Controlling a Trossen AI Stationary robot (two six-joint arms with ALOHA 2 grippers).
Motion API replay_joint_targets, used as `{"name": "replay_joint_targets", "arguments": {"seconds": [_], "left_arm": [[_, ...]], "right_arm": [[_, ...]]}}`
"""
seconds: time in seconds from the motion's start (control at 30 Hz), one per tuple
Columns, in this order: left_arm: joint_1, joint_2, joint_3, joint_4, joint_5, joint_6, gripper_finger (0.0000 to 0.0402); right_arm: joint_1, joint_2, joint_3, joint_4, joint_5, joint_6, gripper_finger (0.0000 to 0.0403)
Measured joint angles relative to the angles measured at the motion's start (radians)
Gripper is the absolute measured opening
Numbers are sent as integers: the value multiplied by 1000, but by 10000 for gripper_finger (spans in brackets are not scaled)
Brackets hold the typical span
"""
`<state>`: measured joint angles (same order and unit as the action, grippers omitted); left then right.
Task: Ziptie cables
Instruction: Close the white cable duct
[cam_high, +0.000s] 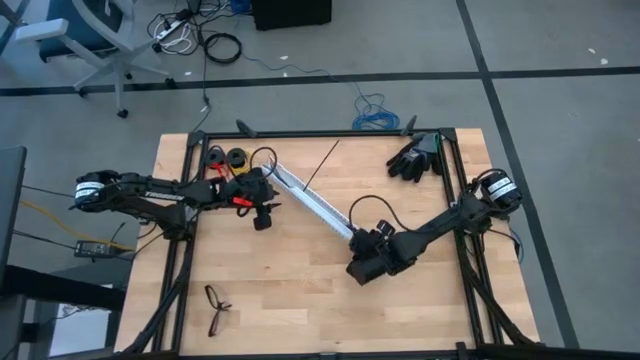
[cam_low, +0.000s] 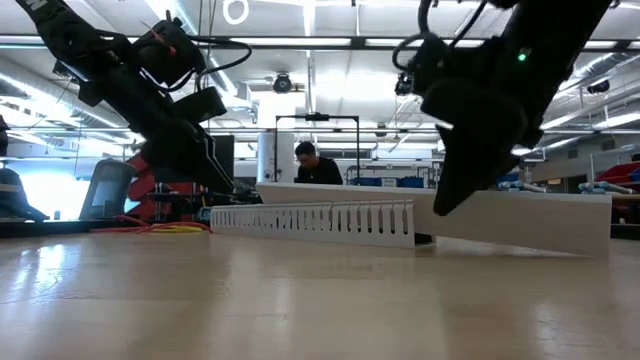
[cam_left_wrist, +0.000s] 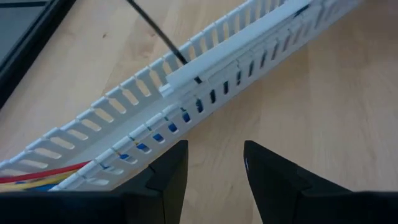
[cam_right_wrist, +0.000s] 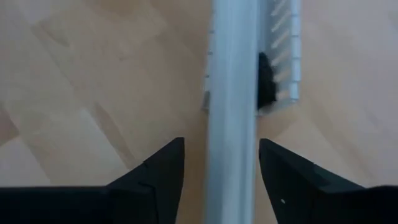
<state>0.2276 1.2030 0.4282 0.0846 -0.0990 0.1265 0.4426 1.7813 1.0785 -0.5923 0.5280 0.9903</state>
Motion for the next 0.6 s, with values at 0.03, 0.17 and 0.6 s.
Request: {"name": "replay_joint_targets", "arguments": {"seconds": [0.03,0.17,0.6], "left_arm": [[0,0,0,0,-11,0,167],[2,0,0,-1,-21,1,167],[4,0,0,-6,-46,4,167]], "right_arm": [[-8,0,-13,24,-14,-9,187],[-43,0,-66,63,-69,-15,147],[-68,-20,-114,116,-79,-42,12]]}}
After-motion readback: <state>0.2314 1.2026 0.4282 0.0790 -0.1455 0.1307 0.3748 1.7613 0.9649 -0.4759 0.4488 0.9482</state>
